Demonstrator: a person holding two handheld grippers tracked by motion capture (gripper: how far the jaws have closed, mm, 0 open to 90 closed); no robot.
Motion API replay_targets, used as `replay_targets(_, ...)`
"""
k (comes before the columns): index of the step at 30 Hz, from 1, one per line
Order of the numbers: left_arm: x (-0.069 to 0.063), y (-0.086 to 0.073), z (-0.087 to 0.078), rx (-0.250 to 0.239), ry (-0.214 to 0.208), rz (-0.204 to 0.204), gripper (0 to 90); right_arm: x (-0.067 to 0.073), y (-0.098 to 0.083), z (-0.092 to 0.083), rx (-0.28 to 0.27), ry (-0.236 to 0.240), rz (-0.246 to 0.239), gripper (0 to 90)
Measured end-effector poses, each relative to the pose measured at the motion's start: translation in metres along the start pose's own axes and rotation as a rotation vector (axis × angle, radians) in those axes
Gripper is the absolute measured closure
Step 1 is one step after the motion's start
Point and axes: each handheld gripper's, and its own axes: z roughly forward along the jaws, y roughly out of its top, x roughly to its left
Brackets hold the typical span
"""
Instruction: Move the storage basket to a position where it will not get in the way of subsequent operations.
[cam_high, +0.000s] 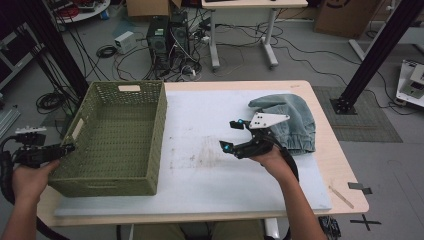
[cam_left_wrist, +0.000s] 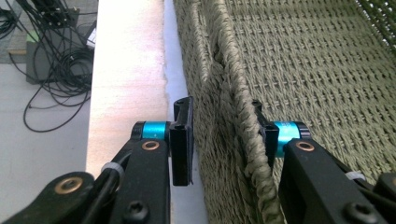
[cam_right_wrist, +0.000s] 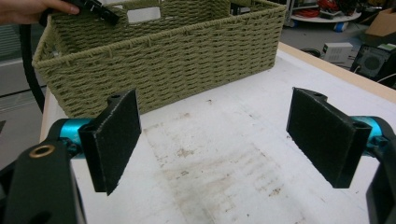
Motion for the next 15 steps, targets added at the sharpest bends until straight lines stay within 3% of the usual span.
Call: replay_targets(15,0.0072,-0.0041,-0.0047,-0.003,0.043,-0.040,62.7,0.0000,-0.0002,0.0040,0.008,-0.001,-0.001,18.0)
